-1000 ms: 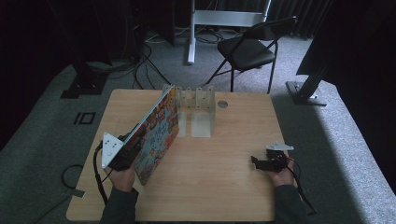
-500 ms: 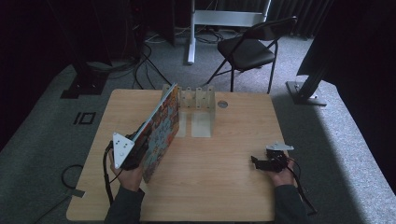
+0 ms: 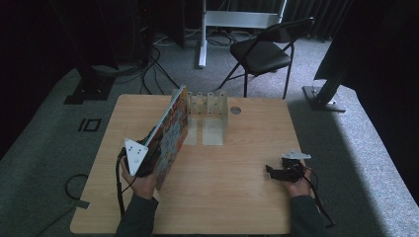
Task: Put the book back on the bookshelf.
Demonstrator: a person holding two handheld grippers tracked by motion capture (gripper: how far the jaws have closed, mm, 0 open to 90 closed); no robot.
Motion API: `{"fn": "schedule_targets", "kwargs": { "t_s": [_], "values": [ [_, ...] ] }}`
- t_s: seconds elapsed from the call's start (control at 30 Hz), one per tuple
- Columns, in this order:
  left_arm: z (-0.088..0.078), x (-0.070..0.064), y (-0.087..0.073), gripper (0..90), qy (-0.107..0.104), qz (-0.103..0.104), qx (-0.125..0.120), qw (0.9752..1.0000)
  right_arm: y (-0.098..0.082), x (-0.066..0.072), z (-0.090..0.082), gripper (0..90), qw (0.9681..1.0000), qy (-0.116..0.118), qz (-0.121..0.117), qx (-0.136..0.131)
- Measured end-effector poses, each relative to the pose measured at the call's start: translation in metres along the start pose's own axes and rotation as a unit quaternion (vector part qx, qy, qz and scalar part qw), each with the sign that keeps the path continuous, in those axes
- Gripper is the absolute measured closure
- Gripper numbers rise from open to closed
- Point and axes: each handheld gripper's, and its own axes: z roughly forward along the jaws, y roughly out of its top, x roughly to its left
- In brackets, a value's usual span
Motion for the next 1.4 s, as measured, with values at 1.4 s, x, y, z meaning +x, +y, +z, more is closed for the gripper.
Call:
{"fn": "schedule_targets", "kwargs": {
  "t_s": [1.4],
  "values": [
    [0.031, -0.006, -0.001, 79.6, 0.065, -0.009, -0.003, 0.9978, 0.000, 0.000, 0.000, 17.4, 1.0000, 0.000, 0.000, 0.000]
  ]
}}
